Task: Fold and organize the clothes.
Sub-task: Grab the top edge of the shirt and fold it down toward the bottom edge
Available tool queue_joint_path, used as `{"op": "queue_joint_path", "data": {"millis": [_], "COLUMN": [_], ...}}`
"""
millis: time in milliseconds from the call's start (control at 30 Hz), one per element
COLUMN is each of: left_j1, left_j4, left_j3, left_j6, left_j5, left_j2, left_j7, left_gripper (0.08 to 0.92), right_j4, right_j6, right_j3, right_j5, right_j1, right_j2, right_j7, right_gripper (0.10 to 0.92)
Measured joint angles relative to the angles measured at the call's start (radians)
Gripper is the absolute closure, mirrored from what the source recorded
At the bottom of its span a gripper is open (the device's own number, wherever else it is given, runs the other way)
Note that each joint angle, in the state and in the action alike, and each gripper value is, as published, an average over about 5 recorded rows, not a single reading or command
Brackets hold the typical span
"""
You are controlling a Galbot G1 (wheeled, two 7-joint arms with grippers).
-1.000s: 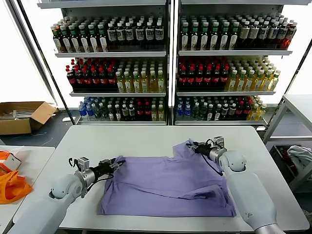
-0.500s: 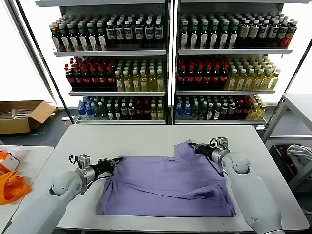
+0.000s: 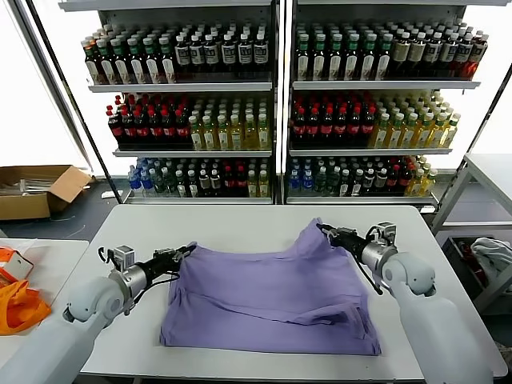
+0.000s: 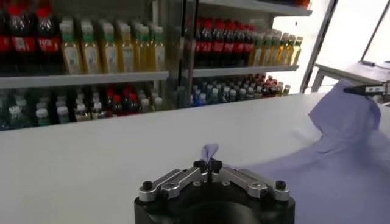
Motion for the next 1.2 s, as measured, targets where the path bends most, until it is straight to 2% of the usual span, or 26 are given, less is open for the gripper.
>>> {"op": "queue_joint_path", "data": {"millis": [400, 800, 933, 1200], "left_j1": [0.221, 0.415, 0.444, 0.487], "left_j4": [-0.226, -0.309, -0.327, -0.351], "left_j3": [-0.133, -0.19, -0.21, -0.261], "left_j6": [0.008, 0.042, 0.057, 0.078], "left_j5": [0.001, 0.053, 0.069, 0.071], "left_j2": [0.069, 0.1, 0.102, 0.106], "left_j7": [-0.022, -0.005, -0.007, -0.047], "left_gripper": [0.91, 0.908, 0.854, 0.622], "right_j4": [0.302, 0.456, 0.484, 0.494], "right_j6": [0.001, 0.01, 0.027, 0.16], "right_j3": [0.185, 0.282, 0.303, 0.339], "right_j5": [0.054, -0.008, -0.045, -0.129], "right_j1": [-0.34, -0.632, -0.668, -0.687], "right_j2": [-0.038, -0.024, -0.027, -0.015], "right_j7": [0.034, 0.075, 0.091, 0.115], "right_gripper": [0.92, 0.911, 0.828, 0.595]}}
